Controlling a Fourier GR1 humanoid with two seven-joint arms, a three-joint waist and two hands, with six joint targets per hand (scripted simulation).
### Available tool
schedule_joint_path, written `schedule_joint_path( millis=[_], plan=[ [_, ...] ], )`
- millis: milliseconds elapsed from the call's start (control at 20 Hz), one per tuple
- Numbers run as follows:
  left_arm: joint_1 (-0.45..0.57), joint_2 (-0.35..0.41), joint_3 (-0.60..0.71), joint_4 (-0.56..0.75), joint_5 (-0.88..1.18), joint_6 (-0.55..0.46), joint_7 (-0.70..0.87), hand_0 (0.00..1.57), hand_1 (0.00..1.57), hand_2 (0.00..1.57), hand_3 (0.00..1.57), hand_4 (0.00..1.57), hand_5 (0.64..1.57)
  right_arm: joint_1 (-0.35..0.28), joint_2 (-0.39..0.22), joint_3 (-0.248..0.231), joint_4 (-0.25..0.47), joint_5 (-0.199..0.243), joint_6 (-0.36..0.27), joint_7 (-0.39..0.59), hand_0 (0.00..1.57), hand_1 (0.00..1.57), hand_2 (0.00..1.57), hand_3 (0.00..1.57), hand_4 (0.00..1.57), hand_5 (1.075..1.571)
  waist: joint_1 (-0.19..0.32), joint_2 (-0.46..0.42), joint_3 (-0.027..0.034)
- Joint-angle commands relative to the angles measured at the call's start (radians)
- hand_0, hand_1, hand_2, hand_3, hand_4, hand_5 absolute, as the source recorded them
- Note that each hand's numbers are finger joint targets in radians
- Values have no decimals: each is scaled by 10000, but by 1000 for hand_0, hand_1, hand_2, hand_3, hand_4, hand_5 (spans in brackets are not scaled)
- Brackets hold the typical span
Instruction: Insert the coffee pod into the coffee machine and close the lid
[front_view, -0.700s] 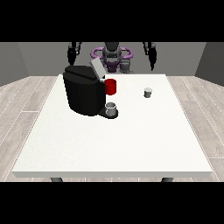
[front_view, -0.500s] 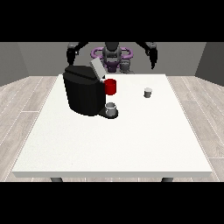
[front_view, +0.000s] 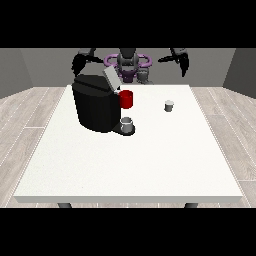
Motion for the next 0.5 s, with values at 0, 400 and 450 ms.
schedule_joint_path(
  millis=[0,400,450],
  plan=[
    [-820,706,491,756,57,-508,314,0,0,0,0,0,1571,-316,230,-17,339,211,-316,-598,0,0,0,0,217,1571,-131,523,-4],
    [-2147,1300,876,3282,-561,-553,75,0,0,0,0,0,1571,-624,168,179,-100,-58,136,-538,0,0,0,0,228,1571,-939,1255,-8],
    [-2284,1043,644,3423,-757,-349,504,0,0,0,0,0,1571,-647,428,588,-298,14,-319,85,0,0,0,0,192,1571,-910,978,-8]
  ],
)
